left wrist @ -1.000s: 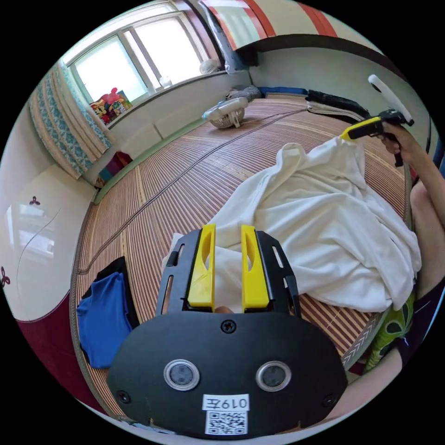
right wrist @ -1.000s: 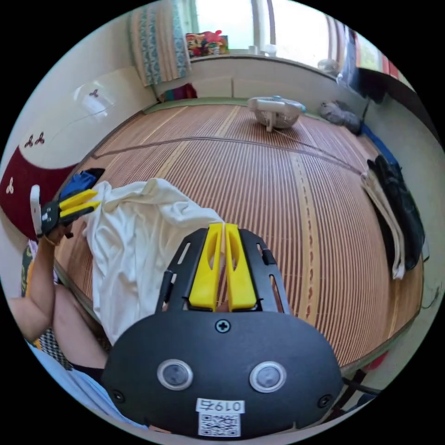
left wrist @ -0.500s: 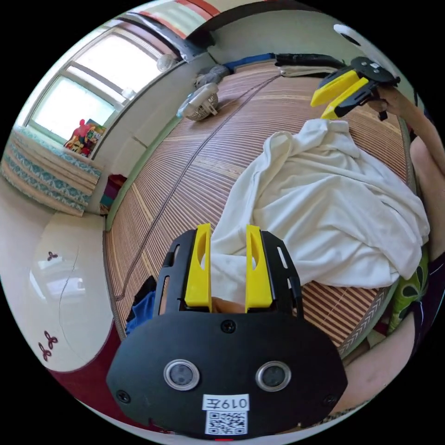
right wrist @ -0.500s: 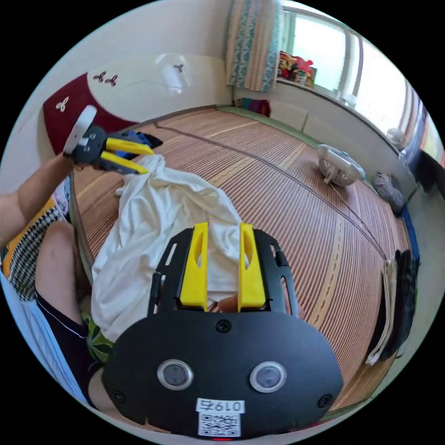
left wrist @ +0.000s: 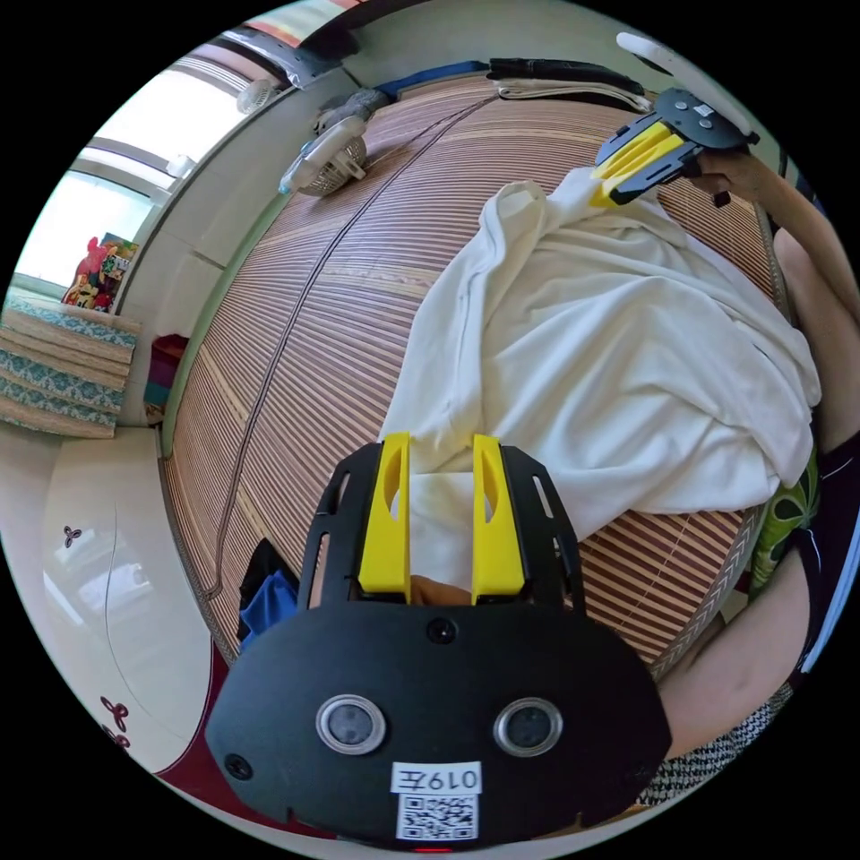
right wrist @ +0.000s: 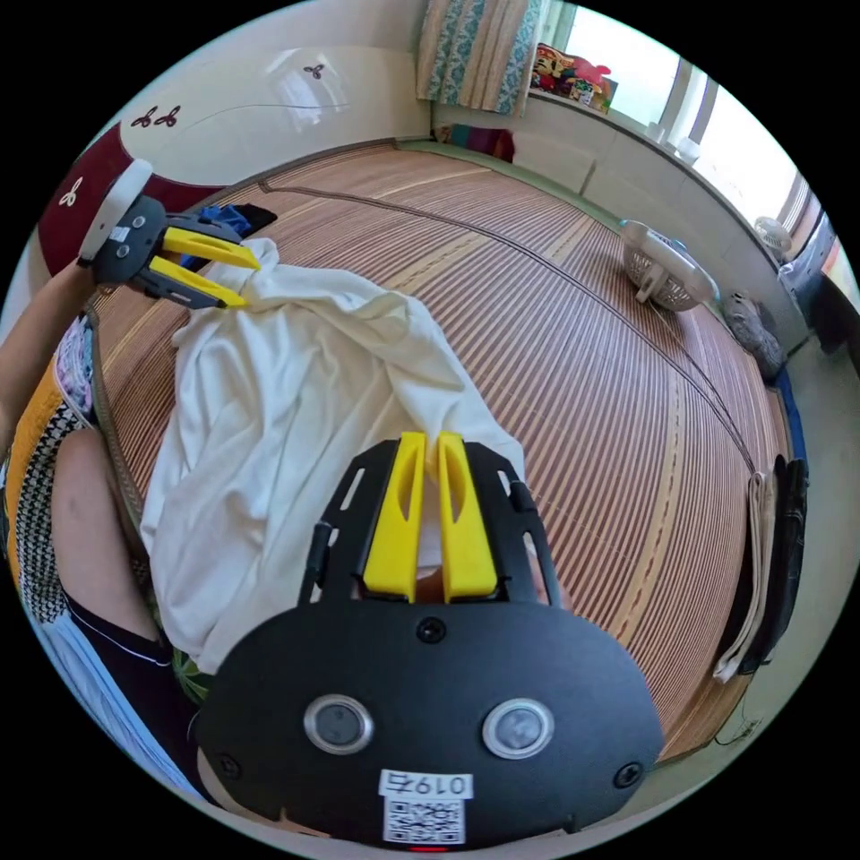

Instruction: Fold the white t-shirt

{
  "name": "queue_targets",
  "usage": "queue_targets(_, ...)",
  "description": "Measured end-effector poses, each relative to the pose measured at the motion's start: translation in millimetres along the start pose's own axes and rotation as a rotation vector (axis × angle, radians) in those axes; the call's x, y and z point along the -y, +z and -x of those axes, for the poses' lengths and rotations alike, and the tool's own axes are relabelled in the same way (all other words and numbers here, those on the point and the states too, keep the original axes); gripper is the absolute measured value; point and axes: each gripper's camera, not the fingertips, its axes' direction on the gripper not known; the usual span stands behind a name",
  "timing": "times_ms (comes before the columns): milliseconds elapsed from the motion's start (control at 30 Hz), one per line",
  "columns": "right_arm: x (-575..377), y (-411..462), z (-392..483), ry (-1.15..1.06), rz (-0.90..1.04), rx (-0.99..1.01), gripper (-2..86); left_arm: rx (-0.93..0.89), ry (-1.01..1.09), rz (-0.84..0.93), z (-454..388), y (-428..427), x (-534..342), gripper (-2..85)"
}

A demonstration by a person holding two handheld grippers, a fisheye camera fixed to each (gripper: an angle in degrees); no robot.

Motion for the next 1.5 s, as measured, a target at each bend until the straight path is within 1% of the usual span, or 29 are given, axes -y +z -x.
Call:
queue_targets(67,-0.5,-6.4,-5.2,0.019,-0.017,0.005,0.4,-0.015,0.024,0.006,2.6,-2.2,5.5,9.1)
queue_targets(233,-4.3,-14.3,-26.5,0.101,-0.04,0.038,-0.3,0.035,0.19,0.053,-9.6,-10.3,30.7,8.8)
queue_targets(300,-6.6,-17.3,-35.2,0.142,-0.048,0.037,-0.4,0.079,0.286,0.114,-18.7,-3.0,39.0,8.6)
queue_targets(367,-8.4,-19.7,-40.5,0.17,-0.056,0.041,-0.4,0.137,0.322,0.149,-21.7,4.8,43.1,8.4)
queue_targets(467,-10.9,-23.8,-46.0,0.195,-0.069,0.067,-0.5,0.178,0.3,0.144,-15.9,12.1,52.7,7.7)
queue_targets(533,-12.8,-26.3,-47.0,0.198,-0.071,0.069,-0.5,0.132,0.279,0.127,-10.8,14.2,58.5,7.1)
queue_targets(667,-17.8,-35.8,-49.4,0.207,-0.083,0.06,-0.5,0.105,0.307,0.187,-9.3,35.5,65.1,5.8)
queue_targets(733,-20.1,-39.9,-51.4,0.215,-0.091,0.065,-0.5,0.085,0.268,0.178,-1.7,38.0,67.8,4.6)
queue_targets(800,-23.3,-43.7,-53.4,0.222,-0.096,0.071,-0.5,-0.024,0.174,0.179,16.7,38.4,70.1,2.7)
queue_targets(867,-25.8,-47.0,-54.3,0.228,-0.099,0.076,-0.5,-0.118,0.126,0.165,28.7,36.7,67.3,2.0)
queue_targets(900,-27.3,-49.5,-54.4,0.231,-0.103,0.079,-0.5,-0.129,0.11,0.147,33.1,33.4,64.1,1.6)
queue_targets(1033,-32.1,-60.0,-52.5,0.231,-0.118,0.074,-0.5,-0.146,0.023,0.096,50.1,21.9,53.9,0.9)
queue_targets(1133,-40.6,-77.1,-54.6,0.254,-0.163,0.042,-0.6,-0.195,-0.074,0.017,68.8,7.1,42.7,0.7)
queue_targets(1267,-62.5,-115.0,-61.7,0.287,-0.263,0.023,-0.6,-0.234,-0.167,-0.157,80.6,-30.6,27.2,0.6)
queue_targets(1400,-94.9,-150.4,-74.0,0.373,-0.364,-0.007,-0.6,-0.213,-0.271,-0.314,88.4,-65.9,18.0,0.6)
queue_targets(1500,-104.4,-166.4,-81.3,0.414,-0.413,-0.002,-0.6,-0.163,-0.366,-0.306,107.7,-73.2,26.6,0.6)
